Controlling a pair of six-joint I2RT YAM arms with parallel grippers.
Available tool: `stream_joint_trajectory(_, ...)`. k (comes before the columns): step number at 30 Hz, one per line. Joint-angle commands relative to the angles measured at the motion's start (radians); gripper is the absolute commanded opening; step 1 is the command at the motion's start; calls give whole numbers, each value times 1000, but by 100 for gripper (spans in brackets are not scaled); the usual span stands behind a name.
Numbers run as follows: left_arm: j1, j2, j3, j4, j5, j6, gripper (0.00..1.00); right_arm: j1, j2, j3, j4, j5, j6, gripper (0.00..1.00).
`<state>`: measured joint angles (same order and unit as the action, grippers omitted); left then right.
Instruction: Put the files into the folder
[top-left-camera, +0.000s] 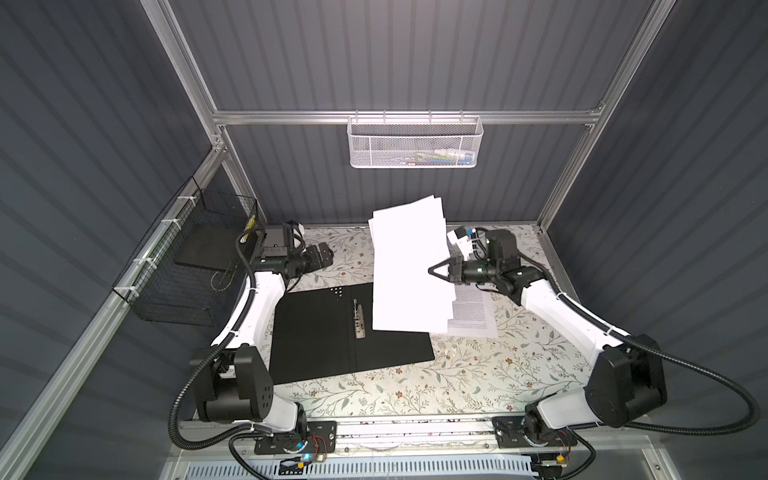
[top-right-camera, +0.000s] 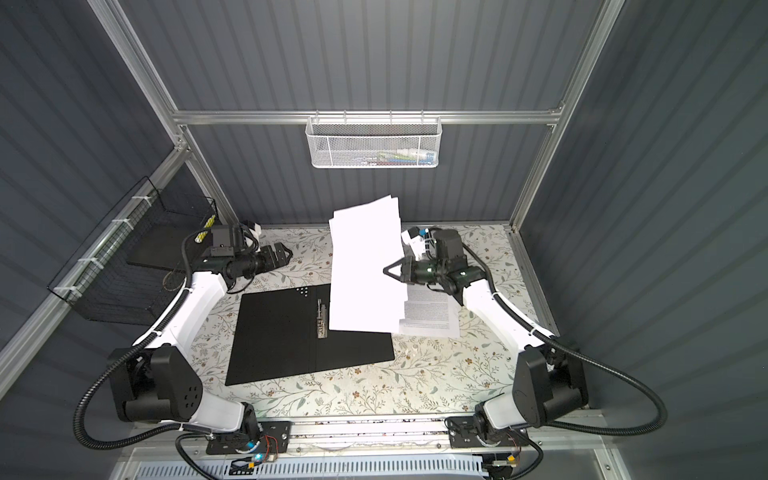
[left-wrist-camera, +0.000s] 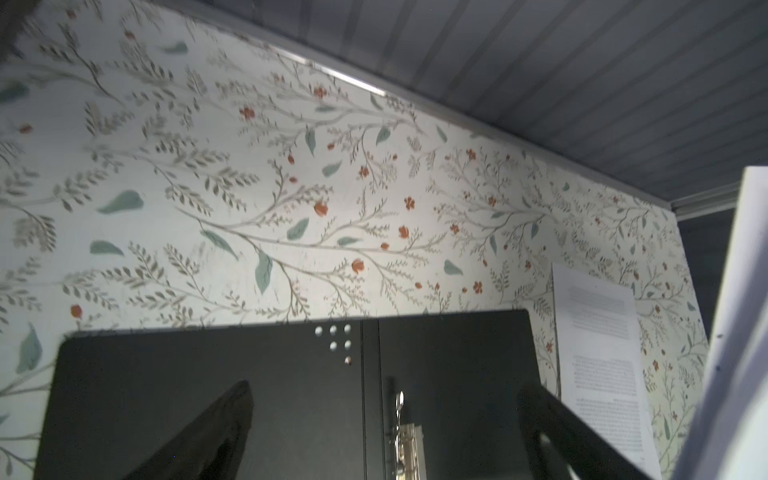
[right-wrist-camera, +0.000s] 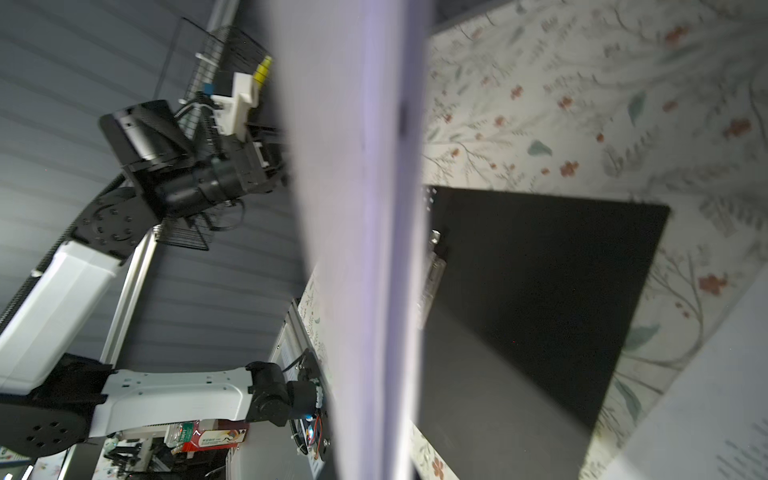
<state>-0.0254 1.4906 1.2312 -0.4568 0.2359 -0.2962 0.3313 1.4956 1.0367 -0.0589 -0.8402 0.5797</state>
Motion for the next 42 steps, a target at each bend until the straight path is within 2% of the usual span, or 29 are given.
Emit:
stream_joint_trajectory(1, -5, 10, -43, 12, 67, -8, 99, -14, 76, -81, 117, -12, 34, 0)
stream_joint_trajectory(7, -5, -19, -126, 28, 40, -2, 99, -6, 241, -105, 179, -48, 28, 0)
stream_joint_trajectory(14, -5, -19, -164, 32, 38, 5, 99, 45, 303, -27, 31, 15, -89, 0)
stream_joint_trajectory(21, -21, -13, -179, 64, 61, -14, 100, 91, 373, 22, 9, 50, -102, 0)
stream_joint_trajectory(25, -71, -2, -158, 53, 19, -12, 99, 112, 391, 55, -38, 84, -122, 0)
stream_joint_trajectory(26, -83, 0, -149, 47, 7, -9, 100, 113, 390, 62, -62, 108, -131, 8)
stream_joint_trajectory(28, -100, 5, -134, 36, -9, -8, 99, 115, 367, 80, -136, 182, -161, 37)
stream_joint_trajectory(31, -113, 16, -114, 23, -29, -13, 99, 113, 320, 112, -265, 317, -202, 61)
stream_joint_trajectory(33, -150, 20, -94, 11, -77, -15, 99, 105, 276, 123, -345, 417, -219, 73)
stream_joint_trajectory(35, -214, 27, -75, 15, -114, -27, 99, 74, 234, 114, -401, 490, -221, 79)
stream_joint_trajectory(37, -274, 46, -72, 80, -79, -74, 99, 11, 196, 83, -416, 538, -223, 82)
stream_joint_trajectory(42, -455, 210, 28, 195, -65, -135, 99, -172, 184, 44, -458, 568, -253, 87)
